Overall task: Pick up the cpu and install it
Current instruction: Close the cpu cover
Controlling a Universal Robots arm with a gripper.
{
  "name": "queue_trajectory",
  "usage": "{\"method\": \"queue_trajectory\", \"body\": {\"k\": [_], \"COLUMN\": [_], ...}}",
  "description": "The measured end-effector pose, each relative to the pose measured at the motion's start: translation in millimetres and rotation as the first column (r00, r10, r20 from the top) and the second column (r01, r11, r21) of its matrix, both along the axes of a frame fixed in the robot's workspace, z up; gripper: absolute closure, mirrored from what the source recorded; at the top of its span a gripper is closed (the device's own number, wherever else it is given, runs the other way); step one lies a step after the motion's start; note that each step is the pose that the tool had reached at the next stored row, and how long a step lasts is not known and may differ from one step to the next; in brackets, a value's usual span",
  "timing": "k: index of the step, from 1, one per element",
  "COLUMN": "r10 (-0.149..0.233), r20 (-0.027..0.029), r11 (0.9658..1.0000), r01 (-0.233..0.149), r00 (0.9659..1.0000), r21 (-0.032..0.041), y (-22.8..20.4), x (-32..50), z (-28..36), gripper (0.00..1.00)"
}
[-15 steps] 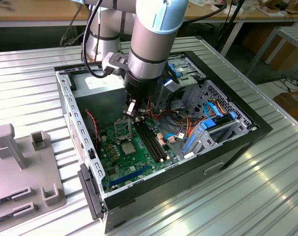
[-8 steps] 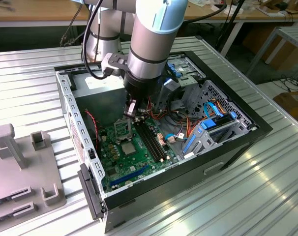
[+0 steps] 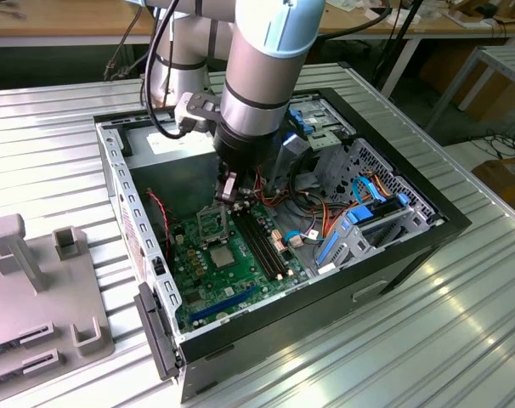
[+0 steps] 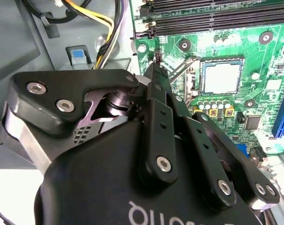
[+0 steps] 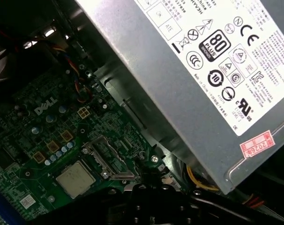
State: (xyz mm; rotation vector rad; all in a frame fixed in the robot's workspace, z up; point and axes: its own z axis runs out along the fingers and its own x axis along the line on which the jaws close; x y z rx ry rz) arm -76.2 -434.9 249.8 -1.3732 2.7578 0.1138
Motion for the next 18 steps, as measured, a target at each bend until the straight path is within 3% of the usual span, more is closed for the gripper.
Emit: {"method": "queue_trajectory", "body": {"k": [4,7,18], "r10": [0.088,0.121,0.137], "r20": [-0.0003,-0.0003,-0.0006], "r11": [0.9961,0.9927,0.9906], "r01": [-0.088,-0.121,-0.137], "r00": [0.9961,0.9927,0.9906], "r21": [-0.0024,-0.0025,-0.0052], "y": [0.0,0.0,-0.1], "x": [0.0,0.0,0.0], "z": [0.2,0.2,2.7], "gripper": [0.89,0.89,0.89]}}
